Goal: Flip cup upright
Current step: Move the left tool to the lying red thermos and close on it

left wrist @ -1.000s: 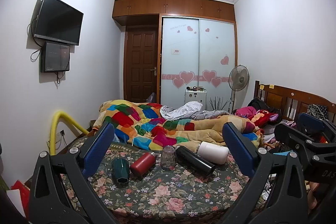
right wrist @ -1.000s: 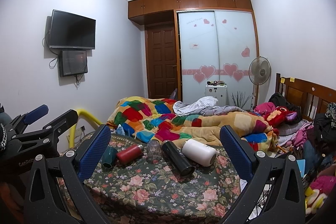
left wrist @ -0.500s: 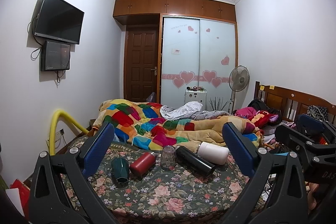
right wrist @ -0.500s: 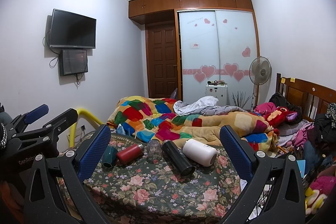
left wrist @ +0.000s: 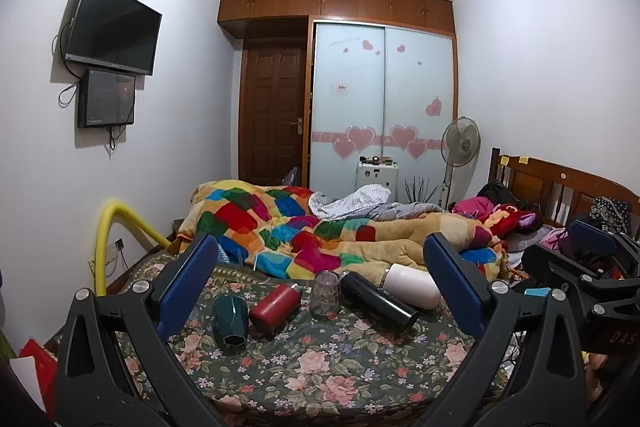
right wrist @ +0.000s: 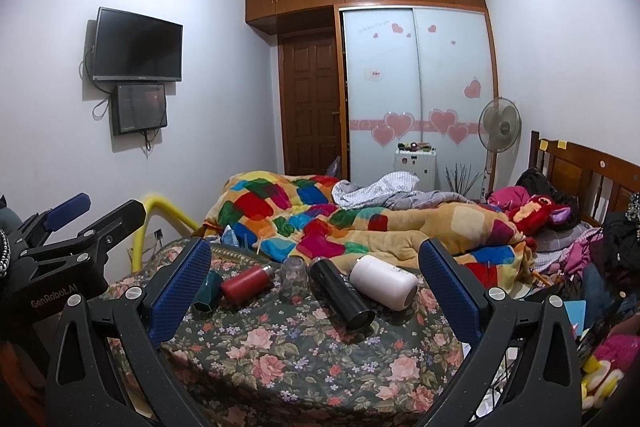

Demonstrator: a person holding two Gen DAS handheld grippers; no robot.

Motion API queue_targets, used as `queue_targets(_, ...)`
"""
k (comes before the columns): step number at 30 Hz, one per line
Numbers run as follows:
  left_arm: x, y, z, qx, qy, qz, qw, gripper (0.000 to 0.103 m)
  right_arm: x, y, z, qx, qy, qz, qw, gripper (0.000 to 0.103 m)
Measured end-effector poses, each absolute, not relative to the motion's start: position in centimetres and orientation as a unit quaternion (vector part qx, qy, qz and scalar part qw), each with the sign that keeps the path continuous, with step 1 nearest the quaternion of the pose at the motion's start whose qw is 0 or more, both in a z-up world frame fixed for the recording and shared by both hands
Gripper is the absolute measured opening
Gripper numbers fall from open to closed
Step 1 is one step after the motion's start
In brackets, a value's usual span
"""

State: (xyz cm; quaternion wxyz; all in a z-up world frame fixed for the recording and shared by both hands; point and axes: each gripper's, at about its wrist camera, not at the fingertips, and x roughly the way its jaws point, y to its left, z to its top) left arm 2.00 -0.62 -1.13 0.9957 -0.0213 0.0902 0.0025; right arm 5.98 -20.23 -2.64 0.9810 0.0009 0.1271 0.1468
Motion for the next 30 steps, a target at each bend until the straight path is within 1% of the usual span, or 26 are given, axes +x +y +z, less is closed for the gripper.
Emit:
queue_targets(7,6.0,0.7,-3.2,-0.025,0.126,0.019,0.991,0.103,8.9,-19.9,-4.1,-0.001,0.162,0.140,0.977,0.103)
queue_targets(11,9.8,1.7,-5.4,-0.023,0.170,0.028,0.985,0.103,11.3,-19.9,-5.5,-0.003,0.194,0.134,0.972,0.103)
queue_targets(15,15.4,3.0,-8.7,-0.008,0.236,0.029,0.971,0.103,13.6,-20.1,-7.0,-0.005,0.225,0.128,0.966,0.103)
queue_targets(22,25.8,5.0,-16.3,0.046,0.381,0.001,0.924,0.103,16.8,-20.5,-9.4,-0.008,0.265,0.116,0.957,0.103)
queue_targets(25,29.3,5.9,-19.0,0.045,0.434,-0.028,0.899,0.094,18.0,-20.6,-10.3,-0.007,0.279,0.112,0.954,0.103)
queue_targets(26,30.2,6.1,-19.6,0.048,0.446,-0.031,0.893,0.090,18.6,-20.6,-10.5,-0.006,0.285,0.111,0.952,0.103)
queue_targets(30,34.2,6.9,-21.6,0.064,0.482,-0.052,0.872,0.085,19.9,-20.5,-11.6,-0.005,0.305,0.109,0.946,0.103)
